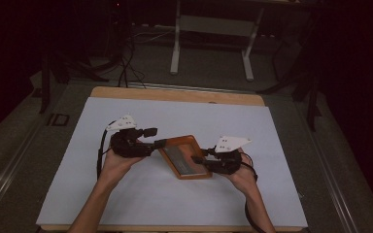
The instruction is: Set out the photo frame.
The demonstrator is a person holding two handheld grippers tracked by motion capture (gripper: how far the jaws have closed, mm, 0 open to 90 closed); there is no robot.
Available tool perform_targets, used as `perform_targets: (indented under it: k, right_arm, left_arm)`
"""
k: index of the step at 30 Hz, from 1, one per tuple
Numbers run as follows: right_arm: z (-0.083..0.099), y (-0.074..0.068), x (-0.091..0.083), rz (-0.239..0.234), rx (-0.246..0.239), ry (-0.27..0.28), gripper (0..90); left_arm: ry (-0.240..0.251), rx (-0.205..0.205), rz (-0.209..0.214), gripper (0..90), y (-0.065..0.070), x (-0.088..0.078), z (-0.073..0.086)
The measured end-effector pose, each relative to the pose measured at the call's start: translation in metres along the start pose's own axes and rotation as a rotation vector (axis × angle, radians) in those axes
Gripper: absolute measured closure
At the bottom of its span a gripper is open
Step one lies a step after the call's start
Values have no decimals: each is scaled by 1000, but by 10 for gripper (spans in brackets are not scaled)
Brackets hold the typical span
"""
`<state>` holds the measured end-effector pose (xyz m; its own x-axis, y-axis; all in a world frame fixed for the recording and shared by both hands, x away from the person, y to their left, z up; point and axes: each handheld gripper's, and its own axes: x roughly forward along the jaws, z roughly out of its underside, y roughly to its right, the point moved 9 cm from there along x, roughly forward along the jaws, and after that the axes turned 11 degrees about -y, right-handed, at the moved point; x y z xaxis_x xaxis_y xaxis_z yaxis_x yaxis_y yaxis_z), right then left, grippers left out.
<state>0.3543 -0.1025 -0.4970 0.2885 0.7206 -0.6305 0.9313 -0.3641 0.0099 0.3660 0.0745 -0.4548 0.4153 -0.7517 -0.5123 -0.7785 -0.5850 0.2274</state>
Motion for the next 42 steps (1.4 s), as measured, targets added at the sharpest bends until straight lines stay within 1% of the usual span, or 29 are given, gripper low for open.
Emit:
perform_targets:
  k: [2, 4, 5, 6, 7, 11, 13, 14, 18, 20, 22, 25, 26, 27, 28, 30, 32, 34, 38, 39, 40, 42]
  right_arm:
    - [1, 0, 0, 2, -2, 2, 677]
    - [2, 1, -1, 2, -2, -2, 676]
    - [2, 1, -1, 2, -2, -2, 676]
    - [3, 1, -2, 3, -3, -3, 675]
    - [3, 1, -2, 3, -3, -3, 675]
    - [7, 3, -4, 11, 3, -6, 669]
    - [8, 3, -4, 12, 1, -6, 669]
    - [8, 3, -4, 11, -1, -6, 669]
    - [8, 3, -4, 14, -6, -4, 669]
    - [7, 1, -4, 14, -18, -5, 671]
    - [7, 0, -4, 10, -22, -1, 672]
    - [7, 0, -4, 10, -20, 2, 672]
    - [6, 0, -3, 17, -17, 2, 671]
    - [6, 0, -3, 17, -17, 2, 671]
    - [6, 1, -3, 20, -16, 4, 670]
    - [7, 1, -3, 19, -9, 6, 670]
    - [8, 2, -4, 16, -4, 8, 669]
    - [8, 2, -4, 15, -3, 9, 669]
    - [9, 2, -4, 22, 1, 6, 667]
    - [9, 2, -4, 22, 1, 6, 667]
    - [10, 3, -4, 23, 1, 8, 666]
    - [12, 5, -4, 21, 12, 8, 663]
  left_arm:
    - [0, -12, 4, 364, -3, 0, 5]
    - [4, -19, 19, 347, -4, 1, 8]
    - [4, -19, 19, 339, -4, 1, 8]
    - [9, -30, 33, 329, -6, 3, 13]
    - [9, -30, 33, 324, -6, 3, 13]
    - [-18, -35, 40, 296, -8, 14, 26]
    - [-21, -36, 42, 289, -8, 16, 27]
    - [-26, -39, 48, 288, -8, 22, 31]
    - [-28, -41, 63, 289, -5, 30, 34]
    - [-17, -46, 74, 281, -3, 34, 34]
    - [-5, -47, 94, 287, 0, 36, 33]
    - [-8, -52, 105, 312, 3, 38, 34]
    - [-8, -55, 120, 324, 7, 40, 34]
    - [-8, -55, 120, 331, 7, 40, 34]
    - [-9, -56, 131, 343, 9, 41, 34]
    - [-9, -50, 131, 354, 10, 41, 35]
    - [3, -65, 152, 378, 9, 41, 36]
    - [2, -68, 160, 385, 9, 42, 37]
    - [-47, -41, 142, 392, 10, 55, 45]
    - [-47, -41, 142, 394, 10, 55, 45]
    - [-79, -29, 130, 394, 9, 63, 52]
    - [-96, -33, 129, 397, 7, 69, 57]
